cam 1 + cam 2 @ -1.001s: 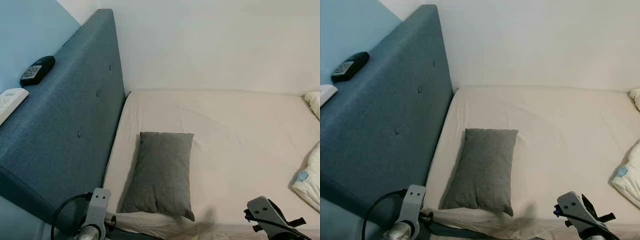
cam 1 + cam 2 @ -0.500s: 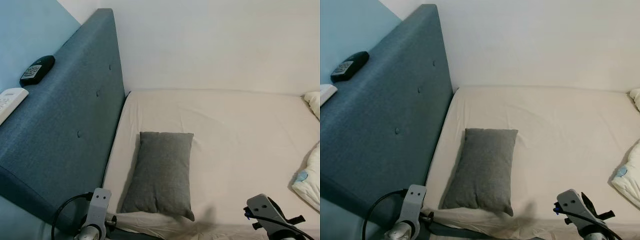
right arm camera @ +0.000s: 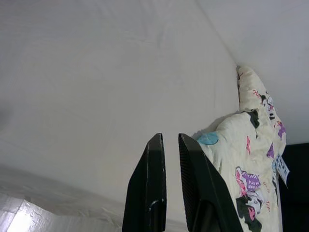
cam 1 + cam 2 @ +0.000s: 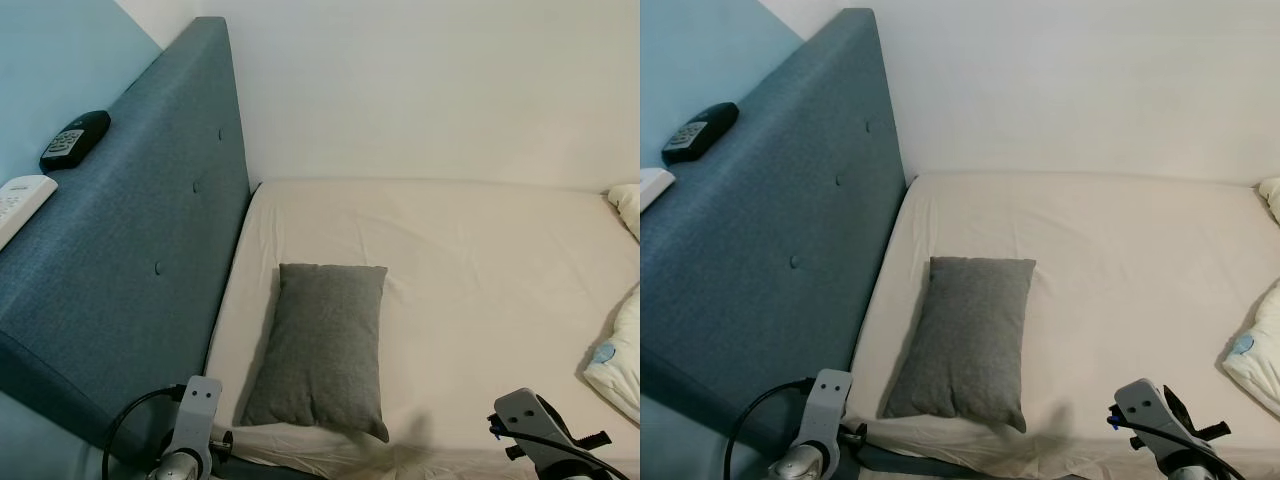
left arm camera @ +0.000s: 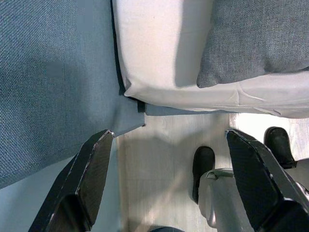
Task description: Clean up the room
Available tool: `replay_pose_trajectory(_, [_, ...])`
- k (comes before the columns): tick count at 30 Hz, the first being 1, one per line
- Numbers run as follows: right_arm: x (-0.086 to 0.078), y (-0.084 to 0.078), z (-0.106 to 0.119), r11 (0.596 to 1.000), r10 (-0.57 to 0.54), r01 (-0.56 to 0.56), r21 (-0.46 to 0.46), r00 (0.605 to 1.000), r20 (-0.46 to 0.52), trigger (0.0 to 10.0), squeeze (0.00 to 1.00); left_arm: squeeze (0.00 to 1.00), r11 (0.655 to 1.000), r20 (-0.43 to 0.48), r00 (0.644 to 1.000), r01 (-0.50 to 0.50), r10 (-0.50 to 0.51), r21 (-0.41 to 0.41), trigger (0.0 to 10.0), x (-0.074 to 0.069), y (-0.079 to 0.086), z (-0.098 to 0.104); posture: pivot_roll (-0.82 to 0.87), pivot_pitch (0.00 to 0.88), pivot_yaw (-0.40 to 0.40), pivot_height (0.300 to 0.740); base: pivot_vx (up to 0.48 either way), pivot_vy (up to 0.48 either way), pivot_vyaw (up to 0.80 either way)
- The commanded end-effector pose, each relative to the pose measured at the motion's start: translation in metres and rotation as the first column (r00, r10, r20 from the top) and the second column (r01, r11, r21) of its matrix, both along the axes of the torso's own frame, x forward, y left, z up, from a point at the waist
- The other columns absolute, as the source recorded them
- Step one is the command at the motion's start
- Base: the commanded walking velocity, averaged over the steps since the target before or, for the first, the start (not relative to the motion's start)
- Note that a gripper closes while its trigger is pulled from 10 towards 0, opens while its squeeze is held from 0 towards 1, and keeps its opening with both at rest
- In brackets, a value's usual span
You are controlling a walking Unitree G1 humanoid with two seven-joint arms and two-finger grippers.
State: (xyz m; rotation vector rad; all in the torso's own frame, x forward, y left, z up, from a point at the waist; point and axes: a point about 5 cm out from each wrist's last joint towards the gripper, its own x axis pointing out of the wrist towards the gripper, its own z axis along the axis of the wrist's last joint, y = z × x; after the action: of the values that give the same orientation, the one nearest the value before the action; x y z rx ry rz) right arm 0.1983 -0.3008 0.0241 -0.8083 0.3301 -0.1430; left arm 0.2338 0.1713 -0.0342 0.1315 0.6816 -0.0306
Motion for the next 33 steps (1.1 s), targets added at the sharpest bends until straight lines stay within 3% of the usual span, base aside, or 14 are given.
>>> replay_pose_trajectory(1, [-0.004, 0.000, -0.004, 1.000, 0.006, -0.006, -0.002, 1.000, -0.023, 10.0, 0.00, 0.00, 1.000, -0.019, 1.000, -0.010, 0.010, -0.007, 10.0, -0.005, -0.001, -0.004, 0.01, 0.152, -0.033, 0.740, 0.000, 0.000, 0.00])
replay_pose_trajectory(15, [-0.003, 0.004, -0.004, 1.000, 0.010, -0.010, -0.001, 1.000, -0.020, 10.0, 0.00, 0.00, 1.000, -0.021, 1.000, 0.011, -0.011, 0.008, 10.0, -0.001, 0.005, -0.002, 0.00, 0.158, 0.014, 0.740, 0.000, 0.000, 0.00])
replay_pose_trajectory(22, [-0.001, 0.005, -0.004, 1.000, 0.011, -0.011, -0.001, 1.000, -0.020, 10.0, 0.00, 0.00, 1.000, 0.000, 1.000, 0.010, -0.010, 0.006, 10.0, 0.008, 0.003, 0.003, 0.02, 0.151, 0.002, 0.740, 0.000, 0.000, 0.00])
replay_pose_trajectory(33, [-0.002, 0.004, -0.004, 1.000, 0.010, -0.010, -0.001, 1.000, -0.020, 10.0, 0.00, 0.00, 1.000, 0.000, 1.000, -0.023, 0.023, 0.004, 10.0, 0.004, 0.007, 0.001, 0.04, 0.142, -0.017, 0.740, 0.000, 0.000, 0.00])
